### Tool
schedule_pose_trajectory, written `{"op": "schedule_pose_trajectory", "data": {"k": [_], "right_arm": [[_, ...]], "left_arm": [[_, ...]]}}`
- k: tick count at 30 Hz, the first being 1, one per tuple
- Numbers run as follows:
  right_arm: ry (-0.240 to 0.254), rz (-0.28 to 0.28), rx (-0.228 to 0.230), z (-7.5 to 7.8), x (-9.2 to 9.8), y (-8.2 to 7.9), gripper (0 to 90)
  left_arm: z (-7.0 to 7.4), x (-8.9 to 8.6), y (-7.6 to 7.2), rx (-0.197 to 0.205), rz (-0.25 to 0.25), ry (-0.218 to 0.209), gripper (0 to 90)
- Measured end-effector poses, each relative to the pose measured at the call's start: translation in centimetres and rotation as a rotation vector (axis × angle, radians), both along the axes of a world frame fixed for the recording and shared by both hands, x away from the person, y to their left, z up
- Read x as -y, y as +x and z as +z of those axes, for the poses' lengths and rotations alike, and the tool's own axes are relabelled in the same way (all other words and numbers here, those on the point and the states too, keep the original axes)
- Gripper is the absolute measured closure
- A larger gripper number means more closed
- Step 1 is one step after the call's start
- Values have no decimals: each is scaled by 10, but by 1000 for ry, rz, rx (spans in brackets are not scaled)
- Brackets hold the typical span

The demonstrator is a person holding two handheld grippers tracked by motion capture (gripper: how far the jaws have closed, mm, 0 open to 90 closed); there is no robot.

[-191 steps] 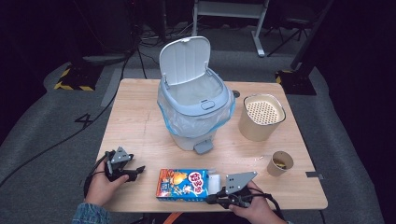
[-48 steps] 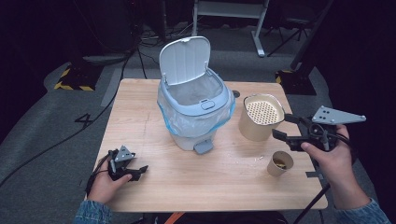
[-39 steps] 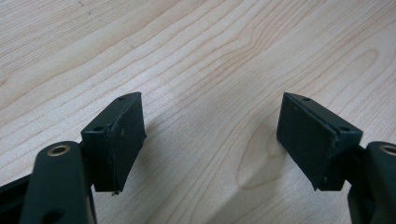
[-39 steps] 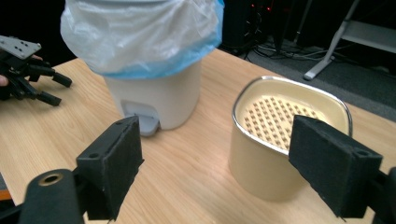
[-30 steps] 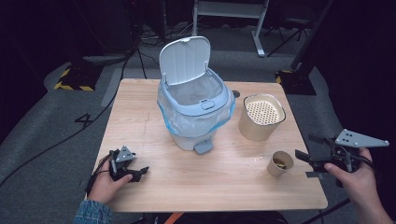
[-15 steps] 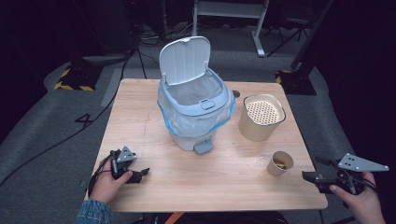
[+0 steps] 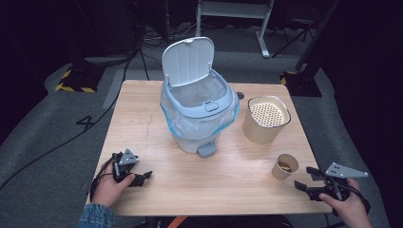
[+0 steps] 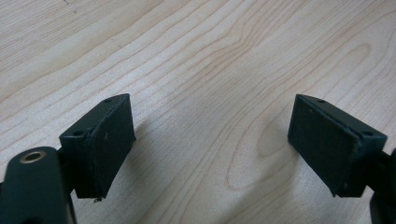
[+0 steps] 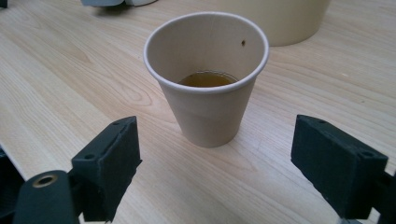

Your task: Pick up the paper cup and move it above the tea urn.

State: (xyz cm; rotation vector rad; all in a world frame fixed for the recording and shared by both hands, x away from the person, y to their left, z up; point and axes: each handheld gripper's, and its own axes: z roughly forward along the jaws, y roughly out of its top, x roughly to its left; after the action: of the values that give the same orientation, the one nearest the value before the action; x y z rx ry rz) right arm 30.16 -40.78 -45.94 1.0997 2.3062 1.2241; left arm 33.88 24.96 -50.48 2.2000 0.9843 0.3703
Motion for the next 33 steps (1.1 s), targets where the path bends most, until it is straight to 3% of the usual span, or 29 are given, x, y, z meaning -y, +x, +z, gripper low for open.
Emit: {"op": "schedule_pose_trajectory", "data": {"k": [8,11,14,19,27,29,33], "right_arm": [[52,-1,-1,-20,-14,17,179],[24,15,9,-24,-20,22,184],[0,21,21,-26,-25,26,182],[8,19,41,-30,-31,31,183],[52,15,67,-35,-31,37,216],[72,26,71,-37,-32,37,289],[72,35,78,-36,-31,38,302]], "left_arm": [[0,0,0,0,0,0,149],[0,0,0,0,0,0,149],[0,0,0,0,0,0,149],[0,0,0,0,0,0,149],[0,0,0,0,0,0,149],[0,0,0,0,0,0,149],[0,0,0,0,0,0,150]]}}
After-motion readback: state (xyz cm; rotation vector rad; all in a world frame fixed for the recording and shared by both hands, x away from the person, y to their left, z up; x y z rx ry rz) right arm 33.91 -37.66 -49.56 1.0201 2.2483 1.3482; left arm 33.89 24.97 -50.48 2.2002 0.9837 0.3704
